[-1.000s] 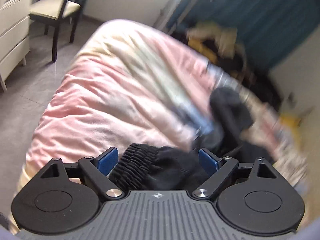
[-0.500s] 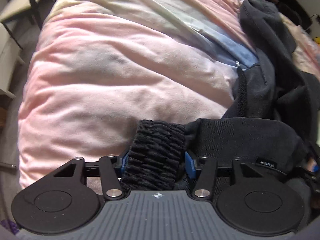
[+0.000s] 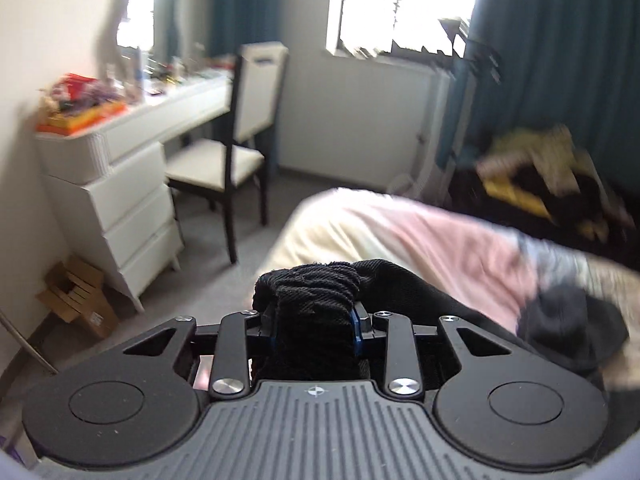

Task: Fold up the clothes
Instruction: 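Grasp the ribbed cuff with the left tool, lay it onto the pants, open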

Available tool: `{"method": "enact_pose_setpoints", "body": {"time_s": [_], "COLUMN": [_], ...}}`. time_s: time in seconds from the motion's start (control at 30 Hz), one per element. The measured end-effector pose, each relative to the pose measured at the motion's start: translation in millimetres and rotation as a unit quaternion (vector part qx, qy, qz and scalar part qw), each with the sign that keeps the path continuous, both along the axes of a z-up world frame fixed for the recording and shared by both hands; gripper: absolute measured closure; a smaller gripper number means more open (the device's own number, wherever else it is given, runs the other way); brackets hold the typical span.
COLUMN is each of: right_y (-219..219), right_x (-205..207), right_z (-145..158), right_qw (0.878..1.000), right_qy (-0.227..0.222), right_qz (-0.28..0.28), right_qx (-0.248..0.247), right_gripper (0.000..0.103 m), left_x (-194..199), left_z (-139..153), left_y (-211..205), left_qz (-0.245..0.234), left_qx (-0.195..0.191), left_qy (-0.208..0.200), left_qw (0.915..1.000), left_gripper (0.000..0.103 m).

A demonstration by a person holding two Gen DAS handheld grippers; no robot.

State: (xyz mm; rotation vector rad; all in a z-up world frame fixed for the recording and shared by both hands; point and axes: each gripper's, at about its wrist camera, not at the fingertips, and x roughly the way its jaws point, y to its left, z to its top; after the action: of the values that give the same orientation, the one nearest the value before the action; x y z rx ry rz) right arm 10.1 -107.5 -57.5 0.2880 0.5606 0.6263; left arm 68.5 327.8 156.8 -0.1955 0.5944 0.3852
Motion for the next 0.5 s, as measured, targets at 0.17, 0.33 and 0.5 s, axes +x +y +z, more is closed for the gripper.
{"method": "enact_pose_setpoints", "body": {"time_s": [0.17,0.33,0.5], "right_y": [-26,-48,-47], "right_x": [11,29,46], "right_z": [5,-3,-20], "right_qw": [0.996,0.987,0.984], "right_qy": [0.000,0.011,-0.004], "right_qz": [-0.081,-0.156,-0.180], "right_qx": [0.023,0.027,-0.011], "right_gripper": [0.000,0.000,0.000], "left_x": [52,128,189], "left_z": [33,22,-59], "left_y": [29,72,87], "left_qz": [0.075,0.134,0.128], "left_qx": [0.019,0.018,0.036], "left_qy": [-0.056,-0.044,0.005], "left_qw": [0.9954,0.9899,0.9911], "left_gripper": [0.068,0.068,0.063]}}
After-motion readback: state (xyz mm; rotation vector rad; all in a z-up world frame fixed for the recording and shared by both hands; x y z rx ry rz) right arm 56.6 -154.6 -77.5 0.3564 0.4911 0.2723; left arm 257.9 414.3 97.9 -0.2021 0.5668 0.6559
